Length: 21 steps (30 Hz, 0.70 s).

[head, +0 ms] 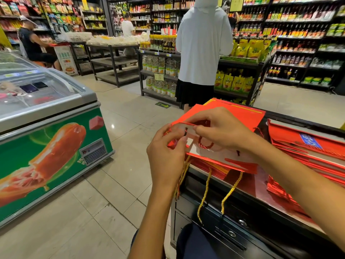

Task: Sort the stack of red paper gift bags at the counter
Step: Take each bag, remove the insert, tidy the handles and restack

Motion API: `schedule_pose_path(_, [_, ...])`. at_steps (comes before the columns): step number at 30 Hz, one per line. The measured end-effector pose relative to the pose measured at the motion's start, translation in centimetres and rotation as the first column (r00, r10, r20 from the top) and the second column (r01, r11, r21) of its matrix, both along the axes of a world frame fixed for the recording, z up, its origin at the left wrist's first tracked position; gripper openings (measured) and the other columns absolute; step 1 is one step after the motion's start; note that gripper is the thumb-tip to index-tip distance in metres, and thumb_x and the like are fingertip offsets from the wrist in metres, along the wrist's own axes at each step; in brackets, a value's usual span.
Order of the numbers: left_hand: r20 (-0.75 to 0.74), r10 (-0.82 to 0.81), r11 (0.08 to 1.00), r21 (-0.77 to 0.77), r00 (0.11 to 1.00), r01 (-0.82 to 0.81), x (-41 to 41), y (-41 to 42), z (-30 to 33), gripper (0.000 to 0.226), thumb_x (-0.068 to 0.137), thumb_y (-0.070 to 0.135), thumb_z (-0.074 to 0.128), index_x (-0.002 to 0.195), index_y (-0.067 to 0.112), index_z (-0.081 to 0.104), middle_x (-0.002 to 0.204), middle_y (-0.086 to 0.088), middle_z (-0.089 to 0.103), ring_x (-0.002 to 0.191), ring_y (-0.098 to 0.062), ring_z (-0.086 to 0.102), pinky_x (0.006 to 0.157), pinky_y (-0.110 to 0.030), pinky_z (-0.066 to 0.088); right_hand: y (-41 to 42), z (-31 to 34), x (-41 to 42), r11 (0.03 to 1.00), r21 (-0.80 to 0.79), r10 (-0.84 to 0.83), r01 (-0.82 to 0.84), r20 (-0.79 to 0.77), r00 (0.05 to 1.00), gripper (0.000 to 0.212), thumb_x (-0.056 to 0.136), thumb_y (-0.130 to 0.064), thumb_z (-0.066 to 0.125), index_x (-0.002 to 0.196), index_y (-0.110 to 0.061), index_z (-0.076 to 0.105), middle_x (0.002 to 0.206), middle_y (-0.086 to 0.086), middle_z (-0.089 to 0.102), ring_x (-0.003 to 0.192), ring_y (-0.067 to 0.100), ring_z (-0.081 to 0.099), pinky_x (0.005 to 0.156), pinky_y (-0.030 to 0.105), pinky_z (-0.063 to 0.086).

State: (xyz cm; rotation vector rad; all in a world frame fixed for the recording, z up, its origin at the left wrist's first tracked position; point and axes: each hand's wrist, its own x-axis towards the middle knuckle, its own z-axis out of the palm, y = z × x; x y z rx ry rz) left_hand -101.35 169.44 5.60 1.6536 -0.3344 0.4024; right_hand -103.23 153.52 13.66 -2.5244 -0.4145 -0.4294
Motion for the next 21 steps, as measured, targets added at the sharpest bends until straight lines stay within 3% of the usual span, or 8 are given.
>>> schedule_pose_path(4, [0.006, -0.047, 0.999, -0.005, 0.999, 0.048, 0.1, 0.6, 0.1, 0.011, 0.090, 0.020, 0.077, 0.100, 0.022, 0.082, 0.121, 0.013, 0.070, 0.112, -0.003, 0.063, 0.084, -0.013, 0.053, 0.1, 0.6, 0.1, 0.999, -0.019, 0.035, -0.037, -0.055, 0.998, 0.029, 0.089, -0.006, 0.067, 0.109, -0.022, 0.079, 0.101, -0.013, 0.076, 0.094, 0.000, 0.066, 0.083, 0.024, 0.051])
schedule_pose_path(9, [-0.026, -0.158, 0.985, -0.068, 0.987, 0.156, 0.3, 1.7, -0.3, 0.006, 0.090, 0.023, 0.076, 0.093, 0.019, 0.080, 0.103, 0.005, 0.076, 0.099, -0.013, 0.071, 0.081, -0.029, 0.060, -1.6, 0.8, 0.4, 0.997, 0.070, 0.044, -0.029, -0.217, 0.975, 0.019, 0.095, -0.029, 0.072, 0.111, -0.024, 0.079, 0.097, -0.011, 0.076, 0.090, 0.001, 0.068, 0.082, 0.022, 0.052])
schedule_pose_path(13, [-0.044, -0.175, 0.950, -0.269, 0.984, 0.157, 0.2, 2.2, -0.4, 0.005, 0.091, 0.018, 0.075, 0.088, 0.014, 0.074, 0.111, -0.001, 0.076, 0.108, -0.012, 0.071, 0.079, -0.021, 0.058, -2.2, -0.5, 0.4, 0.994, 0.107, 0.032, -0.010, -0.205, 0.978, 0.009, 0.090, -0.022, 0.078, 0.098, -0.019, 0.081, 0.083, -0.004, 0.077, 0.078, 0.008, 0.069, 0.075, 0.025, 0.050])
schedule_pose_path(16, [-0.060, -0.157, 0.932, -0.338, 0.986, 0.128, 0.4, 2.2, -0.6, 0.021, 0.092, 0.020, 0.076, 0.084, 0.010, 0.059, 0.112, -0.003, 0.076, 0.114, -0.015, 0.070, 0.086, -0.031, 0.060, -2.1, -1.1, 0.5, 0.992, 0.124, 0.056, -0.031, -0.201, 0.978, 0.003, 0.089, -0.016, 0.078, 0.090, -0.013, 0.080, 0.083, 0.000, 0.077, 0.078, 0.012, 0.070, 0.072, 0.017, 0.050])
schedule_pose_path(18, [-0.167, -0.143, 0.932, -0.354, 0.976, 0.076, 0.7, 1.9, -0.7, 0.026, 0.093, 0.032, 0.074, 0.092, 0.016, 0.054, 0.109, -0.004, 0.074, 0.106, -0.019, 0.072, 0.084, -0.037, 0.061, -1.8, -1.6, 0.7, 0.995, 0.098, 0.047, -0.030, -0.180, 0.983, 0.002, 0.092, -0.013, 0.074, 0.091, -0.012, 0.076, 0.081, 0.000, 0.076, 0.075, 0.006, 0.069, 0.069, 0.011, 0.045])
schedule_pose_path(21, [-0.381, -0.196, 0.961, -0.258, 0.903, 0.100, 1.2, 1.4, -0.8, 0.030, 0.095, 0.040, 0.069, 0.113, 0.019, 0.058, 0.102, -0.007, 0.072, 0.083, -0.018, 0.076, 0.074, -0.040, 0.064, -1.5, -2.3, 1.2, 0.991, 0.126, 0.057, -0.036, -0.165, 0.985, 0.002, 0.098, -0.009, 0.066, 0.097, -0.011, 0.067, 0.082, 0.000, 0.075, 0.074, 0.009, 0.070, 0.067, 0.016, 0.047])
